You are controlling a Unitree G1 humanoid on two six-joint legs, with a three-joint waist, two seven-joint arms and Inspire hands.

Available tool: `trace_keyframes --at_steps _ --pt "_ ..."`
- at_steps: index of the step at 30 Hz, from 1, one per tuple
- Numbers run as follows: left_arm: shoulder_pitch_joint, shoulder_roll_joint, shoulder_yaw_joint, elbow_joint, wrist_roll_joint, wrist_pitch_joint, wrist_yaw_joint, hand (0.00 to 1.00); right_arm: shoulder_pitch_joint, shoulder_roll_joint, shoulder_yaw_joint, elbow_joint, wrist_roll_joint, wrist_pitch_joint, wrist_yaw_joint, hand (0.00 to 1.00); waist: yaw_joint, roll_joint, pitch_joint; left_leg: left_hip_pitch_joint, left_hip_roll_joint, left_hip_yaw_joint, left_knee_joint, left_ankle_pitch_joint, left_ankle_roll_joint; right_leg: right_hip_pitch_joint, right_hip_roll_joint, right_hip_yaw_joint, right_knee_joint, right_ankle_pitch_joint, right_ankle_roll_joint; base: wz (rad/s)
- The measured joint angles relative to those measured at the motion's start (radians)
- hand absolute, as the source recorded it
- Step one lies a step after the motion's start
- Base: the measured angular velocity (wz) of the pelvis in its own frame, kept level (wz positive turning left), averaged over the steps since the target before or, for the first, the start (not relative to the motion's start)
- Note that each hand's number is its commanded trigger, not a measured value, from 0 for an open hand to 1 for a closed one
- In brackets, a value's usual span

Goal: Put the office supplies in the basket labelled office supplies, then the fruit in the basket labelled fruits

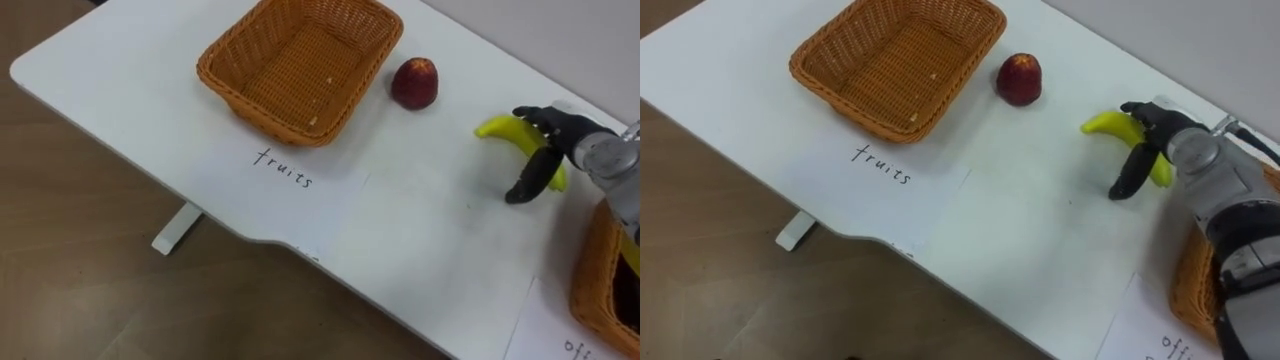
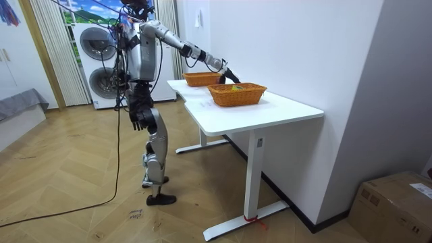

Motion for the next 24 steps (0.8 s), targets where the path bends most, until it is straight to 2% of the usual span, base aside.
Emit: trace_keyframes --at_steps 4,9,17,24 --pt "0.001 0.0 0.0 0.001 0.0 0.0 -0.003 0.0 0.0 -0.007 0.0 0.0 0.013 -0.001 0.023 1.0 0.0 0.0 0.0 0.0 0.001 0.0 -0.001 0.0 0.0 0.0 0.001 0.0 0.0 0.0 0.0 0.0" --pt "-0.001 0.001 -0.001 0.011 0.0 -0.001 -0.02 0.0 0.0 -0.01 -0.004 0.0 0.013 -0.01 -0.02 1.0 0.002 0.0 0.0002 0.002 0.002 0.0 -0.002 0.0 0.0 0.0 0.002 0.002 -0.001 0.0 0.0 0.0" --pt "0.0 0.001 -0.002 0.015 0.001 -0.001 -0.02 0.0 0.003 -0.01 -0.001 0.001 0.01 -0.01 -0.036 1.0 0.021 0.0 0.0012 0.008 0.003 0.003 -0.009 0.0 -0.001 0.001 0.002 0.008 -0.001 0.0 0.0 0.0" --pt "0.0 0.001 -0.002 0.018 0.0 -0.003 -0.02 0.0 0.003 -0.01 -0.001 0.001 0.014 -0.01 -0.033 1.0 0.021 0.001 0.0019 0.015 0.004 0.004 -0.012 0.0 -0.001 0.008 0.003 0.007 -0.001 0.0 0.0 0.0"
